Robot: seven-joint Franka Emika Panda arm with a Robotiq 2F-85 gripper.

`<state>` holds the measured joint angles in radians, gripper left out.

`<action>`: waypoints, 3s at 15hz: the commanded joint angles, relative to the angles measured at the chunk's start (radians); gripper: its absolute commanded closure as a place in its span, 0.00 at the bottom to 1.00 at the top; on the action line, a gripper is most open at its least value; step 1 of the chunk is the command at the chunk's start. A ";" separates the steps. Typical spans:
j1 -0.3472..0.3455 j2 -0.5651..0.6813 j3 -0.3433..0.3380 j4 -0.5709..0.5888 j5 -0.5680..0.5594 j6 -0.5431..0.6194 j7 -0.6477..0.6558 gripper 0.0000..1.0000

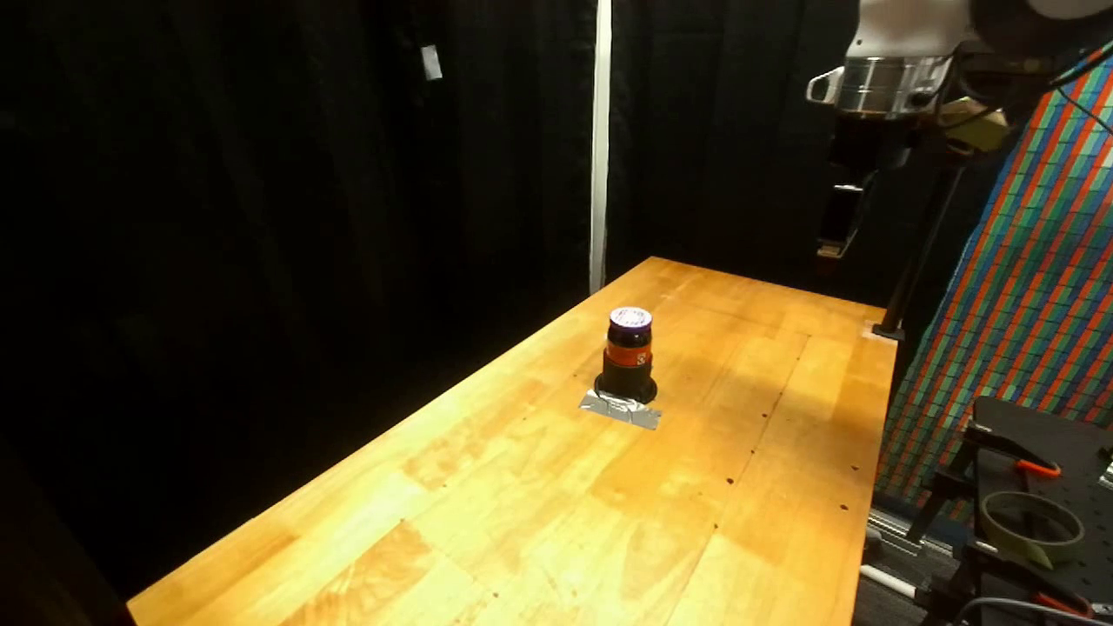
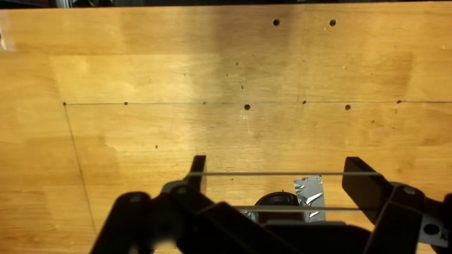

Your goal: Put the rubber band on the jar.

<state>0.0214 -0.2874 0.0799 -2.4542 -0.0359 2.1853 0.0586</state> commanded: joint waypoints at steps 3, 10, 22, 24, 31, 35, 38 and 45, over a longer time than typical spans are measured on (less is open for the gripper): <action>0.033 0.377 -0.012 0.351 0.130 -0.049 -0.082 0.00; 0.075 0.753 0.005 0.740 0.074 -0.125 -0.056 0.00; 0.125 1.177 -0.032 1.357 -0.061 -0.351 -0.070 0.00; 0.128 1.235 -0.033 1.448 -0.063 -0.455 -0.079 0.00; 0.134 1.362 -0.022 1.664 -0.067 -0.758 -0.179 0.00; 0.132 1.328 -0.017 1.601 -0.082 -0.775 -0.241 0.00; 0.123 1.250 -0.022 1.461 -0.088 -0.702 -0.260 0.00; 0.105 1.068 -0.024 1.151 -0.088 -0.486 -0.214 0.00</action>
<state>0.1339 0.9075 0.0607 -1.1064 -0.1123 1.6024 -0.1776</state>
